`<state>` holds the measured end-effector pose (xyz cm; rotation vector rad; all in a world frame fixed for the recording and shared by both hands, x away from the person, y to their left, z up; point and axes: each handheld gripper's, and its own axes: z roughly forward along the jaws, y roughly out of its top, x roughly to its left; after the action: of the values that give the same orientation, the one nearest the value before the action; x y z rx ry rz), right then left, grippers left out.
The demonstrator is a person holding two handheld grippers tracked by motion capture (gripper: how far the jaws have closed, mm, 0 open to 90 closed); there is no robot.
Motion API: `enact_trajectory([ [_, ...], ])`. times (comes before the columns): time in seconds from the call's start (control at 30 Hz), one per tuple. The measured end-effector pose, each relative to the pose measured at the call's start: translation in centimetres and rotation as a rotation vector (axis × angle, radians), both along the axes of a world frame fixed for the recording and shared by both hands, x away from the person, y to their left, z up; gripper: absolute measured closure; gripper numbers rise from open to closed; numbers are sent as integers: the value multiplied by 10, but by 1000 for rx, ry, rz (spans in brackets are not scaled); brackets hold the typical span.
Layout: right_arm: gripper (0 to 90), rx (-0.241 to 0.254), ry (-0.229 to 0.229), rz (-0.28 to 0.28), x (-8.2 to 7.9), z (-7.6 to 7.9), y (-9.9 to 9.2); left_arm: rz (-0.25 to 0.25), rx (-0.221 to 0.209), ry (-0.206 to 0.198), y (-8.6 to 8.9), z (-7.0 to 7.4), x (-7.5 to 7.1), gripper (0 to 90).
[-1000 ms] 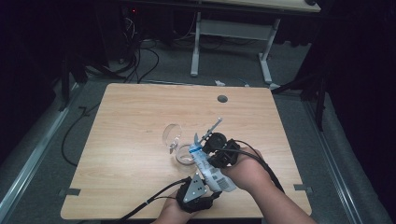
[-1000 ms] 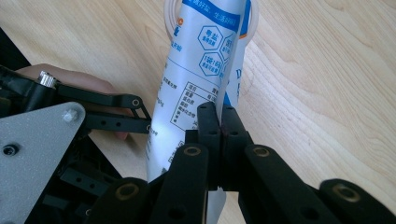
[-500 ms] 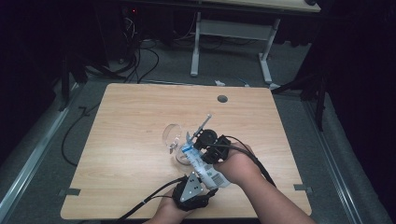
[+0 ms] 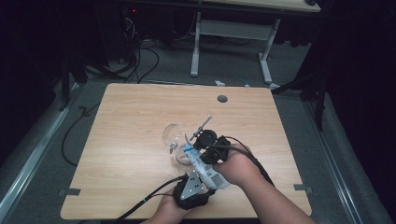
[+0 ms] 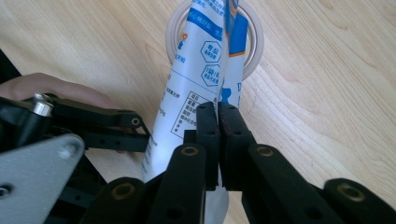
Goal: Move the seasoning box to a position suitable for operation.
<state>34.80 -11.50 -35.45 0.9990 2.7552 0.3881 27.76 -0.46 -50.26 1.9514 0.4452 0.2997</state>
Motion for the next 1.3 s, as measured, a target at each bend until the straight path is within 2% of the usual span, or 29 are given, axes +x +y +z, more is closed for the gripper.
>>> enact_trajectory([
  [0.17,900,10,-7,-5,0,0,-2,5,7,0,1,1,1,590],
  [0.3,898,12,-15,-9,2,2,-2,13,-13,8,3,1,2,599],
  [0.4,857,17,-18,-17,2,3,-2,22,-36,24,4,1,3,603],
  [0.63,817,17,-22,-23,1,3,-5,37,-46,33,7,1,5,608],
  [0.8,896,15,-15,-10,0,3,-6,27,-48,34,6,1,3,608],
  [0.9,900,1,-15,9,-1,5,-5,19,-67,39,6,2,3,607],
  [1.07,900,6,-19,25,0,9,-4,12,-97,42,7,3,3,604],
  [1.3,900,-11,-13,37,2,9,1,3,-85,37,7,2,3,585],
])
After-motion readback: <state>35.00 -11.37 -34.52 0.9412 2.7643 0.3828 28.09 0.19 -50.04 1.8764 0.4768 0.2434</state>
